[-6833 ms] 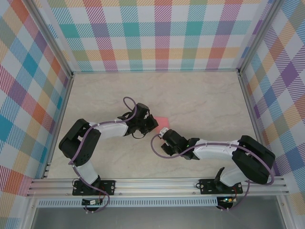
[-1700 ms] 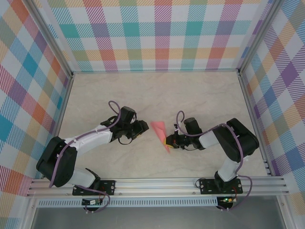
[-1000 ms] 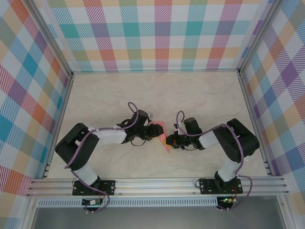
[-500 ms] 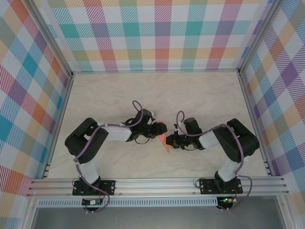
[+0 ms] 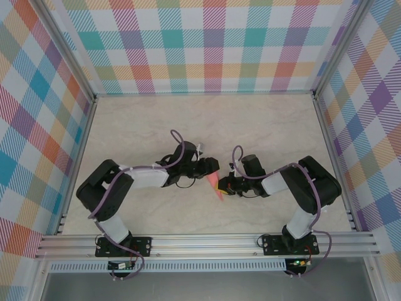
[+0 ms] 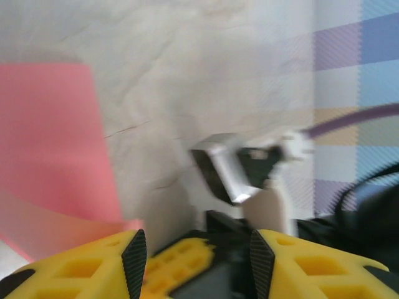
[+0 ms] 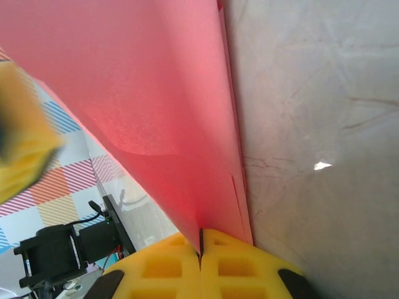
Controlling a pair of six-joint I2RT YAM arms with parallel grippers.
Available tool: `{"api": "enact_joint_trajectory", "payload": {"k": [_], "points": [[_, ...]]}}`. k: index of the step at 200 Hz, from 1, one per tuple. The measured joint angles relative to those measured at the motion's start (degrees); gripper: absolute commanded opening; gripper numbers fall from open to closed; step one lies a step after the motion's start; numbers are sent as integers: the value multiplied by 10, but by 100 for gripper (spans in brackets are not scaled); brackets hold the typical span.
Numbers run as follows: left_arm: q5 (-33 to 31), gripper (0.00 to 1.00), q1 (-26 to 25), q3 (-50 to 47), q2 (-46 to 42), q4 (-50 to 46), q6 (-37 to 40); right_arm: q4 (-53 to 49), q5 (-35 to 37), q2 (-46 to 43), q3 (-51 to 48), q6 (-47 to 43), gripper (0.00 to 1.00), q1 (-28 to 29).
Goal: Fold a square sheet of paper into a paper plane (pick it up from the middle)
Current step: Fold the wing for the fifth time at the center of the table.
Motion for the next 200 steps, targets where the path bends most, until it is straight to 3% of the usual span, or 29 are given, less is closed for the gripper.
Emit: {"api": "enact_joint_trajectory", "payload": {"k": [45,200], "points": [[-10,51,0,-22,-53,14,9,4,12,-9,-9,23,2,0],[20,51,-12,-2,93,71,11,22,19,-12,-18,44,3,0]]}}
